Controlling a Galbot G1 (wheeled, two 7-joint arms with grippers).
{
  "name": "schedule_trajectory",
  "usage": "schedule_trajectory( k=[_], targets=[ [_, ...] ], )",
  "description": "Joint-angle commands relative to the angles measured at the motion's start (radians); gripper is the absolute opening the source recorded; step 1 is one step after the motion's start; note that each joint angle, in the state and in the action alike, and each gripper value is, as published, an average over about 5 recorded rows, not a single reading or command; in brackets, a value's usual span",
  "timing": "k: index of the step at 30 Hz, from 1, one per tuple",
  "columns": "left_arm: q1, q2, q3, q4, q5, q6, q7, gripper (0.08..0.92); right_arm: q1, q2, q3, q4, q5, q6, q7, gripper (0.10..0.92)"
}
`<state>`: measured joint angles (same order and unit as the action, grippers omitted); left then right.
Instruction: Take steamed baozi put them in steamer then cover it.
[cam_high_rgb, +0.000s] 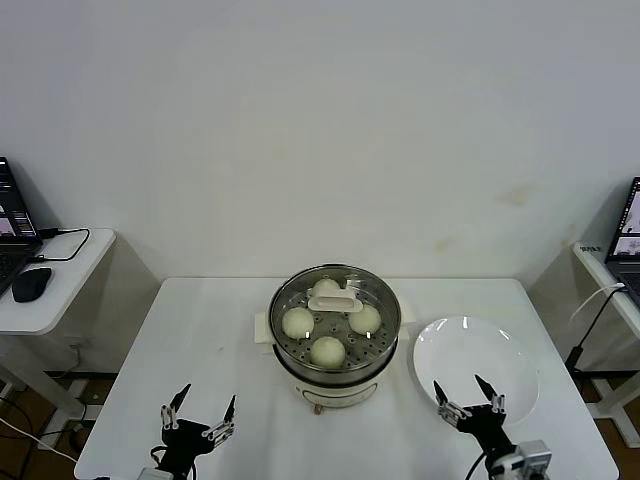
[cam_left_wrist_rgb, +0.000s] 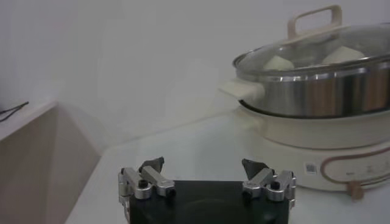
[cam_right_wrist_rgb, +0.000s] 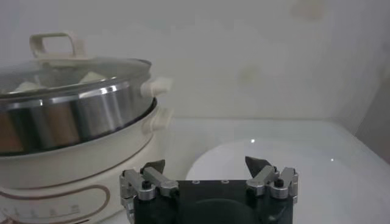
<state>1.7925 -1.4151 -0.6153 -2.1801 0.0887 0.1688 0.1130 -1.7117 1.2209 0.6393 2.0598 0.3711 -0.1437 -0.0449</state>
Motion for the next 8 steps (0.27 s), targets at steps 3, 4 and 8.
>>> schedule_trajectory(
  k=[3,4,8],
  targets=[
    [0.014,-0.004,-0.016,-0.030,-0.015,-0.007,-0.002,0.823,-0.017,0.005,0.011,0.006,-0.007,0.013,-0.010,0.823],
    [0.014,-0.004,-0.018,-0.031,-0.017,-0.009,-0.002,0.823,-0.016,0.005,0.011,0.006,-0.008,0.013,-0.011,0.823],
    [0.016,-0.002,-0.022,-0.030,-0.018,-0.012,-0.005,0.823,-0.014,0.004,0.012,0.007,-0.012,0.014,-0.013,0.823]
  ],
)
